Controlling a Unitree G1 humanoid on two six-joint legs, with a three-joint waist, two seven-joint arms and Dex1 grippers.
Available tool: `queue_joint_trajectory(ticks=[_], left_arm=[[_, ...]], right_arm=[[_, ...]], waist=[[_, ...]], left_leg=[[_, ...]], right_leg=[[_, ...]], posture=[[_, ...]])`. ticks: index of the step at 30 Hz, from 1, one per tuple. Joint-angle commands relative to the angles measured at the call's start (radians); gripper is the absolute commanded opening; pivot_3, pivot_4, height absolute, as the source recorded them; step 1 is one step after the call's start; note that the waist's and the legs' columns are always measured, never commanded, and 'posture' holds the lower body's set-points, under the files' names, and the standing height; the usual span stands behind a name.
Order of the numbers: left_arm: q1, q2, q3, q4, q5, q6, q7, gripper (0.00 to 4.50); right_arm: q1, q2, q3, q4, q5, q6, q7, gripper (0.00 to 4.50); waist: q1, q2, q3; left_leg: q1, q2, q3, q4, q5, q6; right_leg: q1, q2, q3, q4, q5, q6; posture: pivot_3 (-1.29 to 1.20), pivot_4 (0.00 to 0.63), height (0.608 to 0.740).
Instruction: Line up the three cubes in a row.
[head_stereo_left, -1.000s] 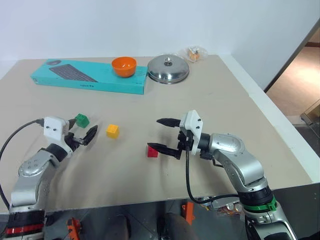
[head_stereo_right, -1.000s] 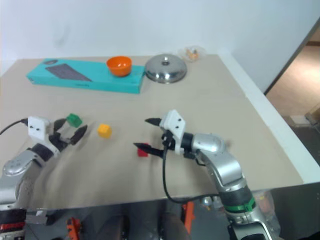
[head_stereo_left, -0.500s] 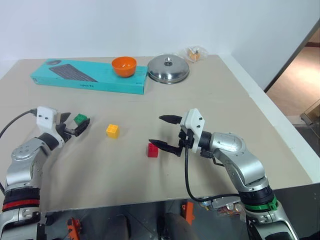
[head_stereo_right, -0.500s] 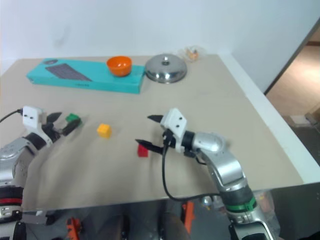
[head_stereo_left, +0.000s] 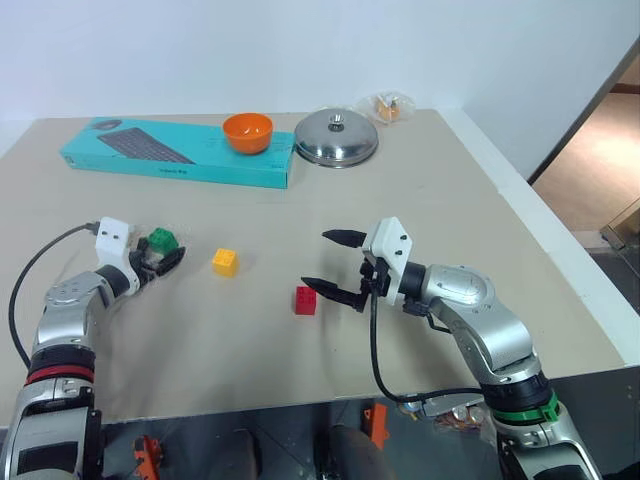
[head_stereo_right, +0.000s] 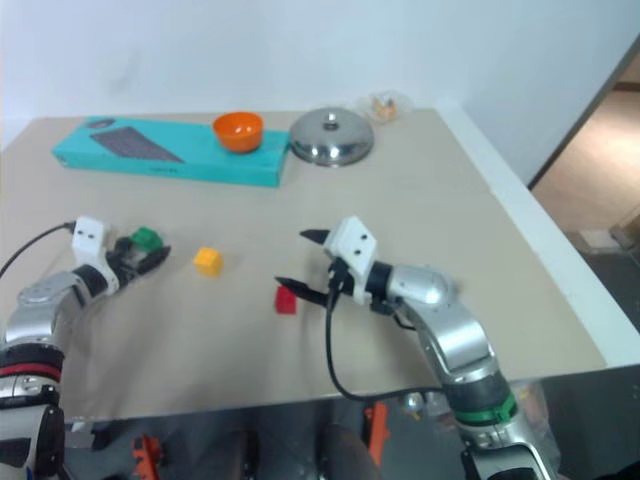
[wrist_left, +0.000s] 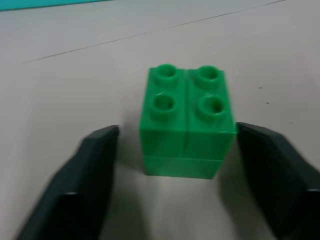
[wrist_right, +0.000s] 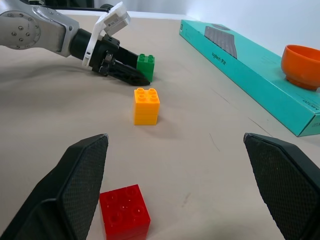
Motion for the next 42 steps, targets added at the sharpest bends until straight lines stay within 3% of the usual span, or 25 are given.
queue_joint_trajectory(ticks=[1, 4, 14, 18, 22, 28, 34, 42], left_arm=[[-0.033, 0.009, 0.01, 0.009, 0.002, -0.032, -0.004, 2.31], [-0.031, 0.01, 0.017, 0.012, 0.003, -0.041, 0.002, 1.34], [0.071, 0.057, 0.049, -0.149, -0.037, -0.072, -0.072, 1.34], [0.184, 0.086, 0.051, -0.374, -0.114, -0.077, -0.211, 1.34], [0.248, 0.158, 0.034, -0.587, -0.234, 0.053, -0.379, 1.34], [0.276, 0.221, -0.065, -0.715, -0.254, 0.092, -0.562, 1.34], [0.219, 0.155, -0.204, -0.634, -0.162, -0.02, -0.634, 1.34], [0.103, 0.093, -0.282, -0.482, -0.105, -0.073, -0.694, 1.34]], right_arm=[[-0.001, -0.008, -0.022, -0.055, 0.004, -0.011, -0.012, 4.5], [0.004, -0.013, -0.023, -0.06, 0.006, -0.009, -0.016, 4.5], [0.018, -0.028, -0.023, -0.083, 0.013, -0.01, -0.013, 4.5], [0.05, -0.063, -0.031, -0.153, 0.075, 0.032, 0.033, 4.5], [0.105, -0.137, -0.026, -0.242, 0.158, 0.076, 0.12, 4.5], [0.138, -0.189, -0.004, -0.276, 0.182, 0.068, 0.178, 4.5], [0.128, -0.183, 0.014, -0.244, 0.143, 0.029, 0.176, 4.5], [0.129, -0.178, 0.014, -0.212, 0.106, 0.004, 0.163, 4.5]], waist=[[0.0, 0.0, 0.0], [0.0, 0.0, 0.0], [-0.002, 0.0, 0.0], [0.0, 0.0, 0.0], [0.0, 0.0, 0.0], [0.0, 0.0, 0.0], [0.001, 0.0, 0.0], [-0.001, 0.0, 0.0]], left_leg=[[0.0, 0.0, 0.0, 0.0, 0.0, 0.0], [0.0, 0.0, 0.0, 0.0, 0.0, 0.0], [0.0, 0.001, 0.0, 0.0, 0.0, 0.0], [0.0, 0.002, 0.0, 0.0, 0.0, 0.0], [0.0, 0.002, 0.0, 0.0, 0.0, 0.0], [0.002, 0.001, 0.001, 0.001, 0.0, 0.0], [0.001, 0.001, 0.0, 0.0, 0.0, 0.0], [0.0, 0.0, 0.0, 0.0, 0.0, 0.0]], right_leg=[[0.0, 0.0, 0.0, 0.0, 0.0, 0.0], [0.0, 0.0, 0.0, 0.0, 0.0, 0.0], [0.0, 0.0, 0.0, 0.0, 0.0, 0.0], [0.0, -0.001, 0.0, 0.0, 0.0, 0.0], [0.0, -0.002, 0.0, 0.0, -0.001, 0.0], [0.001, -0.002, 0.001, 0.0, 0.0, 0.0], [0.0, 0.001, 0.0, 0.0, -0.001, -0.001], [0.0, 0.003, 0.0, 0.0, -0.001, -0.001]], posture=[[0.0, 0.15, 0.74], [0.0, 0.15, 0.74], [0.0, 0.15, 0.74], [0.0, 0.15, 0.74], [0.0, 0.15, 0.74], [0.0, 0.15, 0.74], [0.0, 0.15, 0.74], [0.0, 0.15, 0.74]])
